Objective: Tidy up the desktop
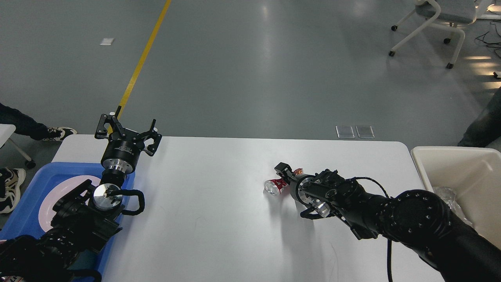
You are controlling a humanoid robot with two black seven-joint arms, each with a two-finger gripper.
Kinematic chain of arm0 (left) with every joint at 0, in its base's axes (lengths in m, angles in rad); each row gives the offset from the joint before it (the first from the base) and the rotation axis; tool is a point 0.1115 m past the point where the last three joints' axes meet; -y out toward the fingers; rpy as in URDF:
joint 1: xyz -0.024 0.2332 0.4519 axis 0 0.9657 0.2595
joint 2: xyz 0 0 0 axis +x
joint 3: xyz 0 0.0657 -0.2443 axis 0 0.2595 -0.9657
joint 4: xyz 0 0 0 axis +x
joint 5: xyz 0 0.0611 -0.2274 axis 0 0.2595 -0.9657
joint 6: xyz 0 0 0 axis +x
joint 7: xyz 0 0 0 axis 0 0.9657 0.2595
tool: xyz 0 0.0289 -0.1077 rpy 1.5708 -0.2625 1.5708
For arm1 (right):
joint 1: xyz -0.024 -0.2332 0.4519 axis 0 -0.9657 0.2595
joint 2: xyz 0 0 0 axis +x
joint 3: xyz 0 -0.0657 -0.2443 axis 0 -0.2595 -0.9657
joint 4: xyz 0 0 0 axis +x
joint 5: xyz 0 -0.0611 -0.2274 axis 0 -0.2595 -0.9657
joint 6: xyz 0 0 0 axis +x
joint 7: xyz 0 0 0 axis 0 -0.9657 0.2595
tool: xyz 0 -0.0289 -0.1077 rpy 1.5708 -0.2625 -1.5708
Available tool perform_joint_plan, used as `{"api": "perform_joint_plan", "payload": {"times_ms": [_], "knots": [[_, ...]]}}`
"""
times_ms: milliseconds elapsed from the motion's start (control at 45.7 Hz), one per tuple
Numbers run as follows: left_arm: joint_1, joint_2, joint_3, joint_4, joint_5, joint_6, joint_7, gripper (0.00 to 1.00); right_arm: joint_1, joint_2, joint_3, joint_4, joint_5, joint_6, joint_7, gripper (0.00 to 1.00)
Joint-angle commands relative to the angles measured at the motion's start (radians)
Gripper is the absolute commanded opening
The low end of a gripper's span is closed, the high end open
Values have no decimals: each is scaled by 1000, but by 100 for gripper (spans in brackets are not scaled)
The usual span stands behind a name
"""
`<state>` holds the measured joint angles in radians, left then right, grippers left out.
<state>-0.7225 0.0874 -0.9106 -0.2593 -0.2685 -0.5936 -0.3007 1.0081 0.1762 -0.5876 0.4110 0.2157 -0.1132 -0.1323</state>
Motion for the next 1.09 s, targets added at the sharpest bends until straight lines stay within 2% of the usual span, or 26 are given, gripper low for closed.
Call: {"api": "perform_joint_plan", "payload": {"times_ms": [0,66,197,306,460,701,810,898,941,1007,1073], "knots": [[0,0,-1,0,0,0,0,97,0,0,0,0,-1,-23,0,93],[0,0,1,2,0,0,0,97,0,0,0,3,-1,-26,0,93],[0,0,-1,0,0,0,0,97,-2,2,0,11,-35,-25,0,85],[0,0,-1,0,0,0,0,97,0,2,0,15,-58,-25,0,65],[0,0,-1,0,0,0,0,97,1,2,0,15,-58,-23,0,50],[0,0,1,0,0,0,0,96,0,3,0,15,-61,-22,0,44],[0,0,1,0,0,0,0,97,0,3,0,17,-61,-19,0,35],[0,0,-1,0,0,0,0,96,1,3,0,17,-61,-19,0,32],[0,0,-1,0,0,0,0,97,7,3,2,22,-61,-19,0,26],[0,0,-1,0,0,0,0,97,26,2,0,66,-61,-19,0,17],[0,0,-1,2,0,0,0,97,50,-9,-5,121,-59,-19,0,16]]}}
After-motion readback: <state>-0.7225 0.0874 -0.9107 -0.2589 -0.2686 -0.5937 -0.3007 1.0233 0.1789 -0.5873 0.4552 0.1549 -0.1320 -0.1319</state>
